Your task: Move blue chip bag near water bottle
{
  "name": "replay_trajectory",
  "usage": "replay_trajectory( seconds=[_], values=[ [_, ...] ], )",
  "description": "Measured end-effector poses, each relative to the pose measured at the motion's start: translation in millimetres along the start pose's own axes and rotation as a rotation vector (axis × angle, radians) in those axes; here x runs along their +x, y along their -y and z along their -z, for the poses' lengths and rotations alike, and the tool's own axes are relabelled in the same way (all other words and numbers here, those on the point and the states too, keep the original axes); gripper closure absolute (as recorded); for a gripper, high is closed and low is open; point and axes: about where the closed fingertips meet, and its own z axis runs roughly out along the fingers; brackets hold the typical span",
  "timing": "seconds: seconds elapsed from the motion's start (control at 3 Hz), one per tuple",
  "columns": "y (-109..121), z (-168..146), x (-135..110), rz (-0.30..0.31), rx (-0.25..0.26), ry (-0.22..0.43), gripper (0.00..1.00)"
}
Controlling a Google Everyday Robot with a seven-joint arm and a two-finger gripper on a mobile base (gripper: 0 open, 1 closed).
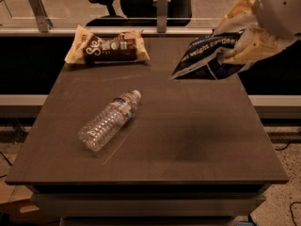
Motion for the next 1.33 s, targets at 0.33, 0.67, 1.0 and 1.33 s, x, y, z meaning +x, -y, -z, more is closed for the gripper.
replay_trajectory(
  seconds=[0.33, 0.67, 1.0, 1.33],
  values=[
    [-15.2, -12.6, -12.9, 0.041, -0.04, 0.095, 1.0],
    [-22.8, -33.1, -16.9, 0.092, -0.078, 0.214, 1.0],
    [-28.6, -51.5, -18.8, 0.141, -0.099, 0.329, 1.0],
    [-33.6, -70.7, -22.6, 0.186, -0.119, 0.444, 1.0]
  ],
)
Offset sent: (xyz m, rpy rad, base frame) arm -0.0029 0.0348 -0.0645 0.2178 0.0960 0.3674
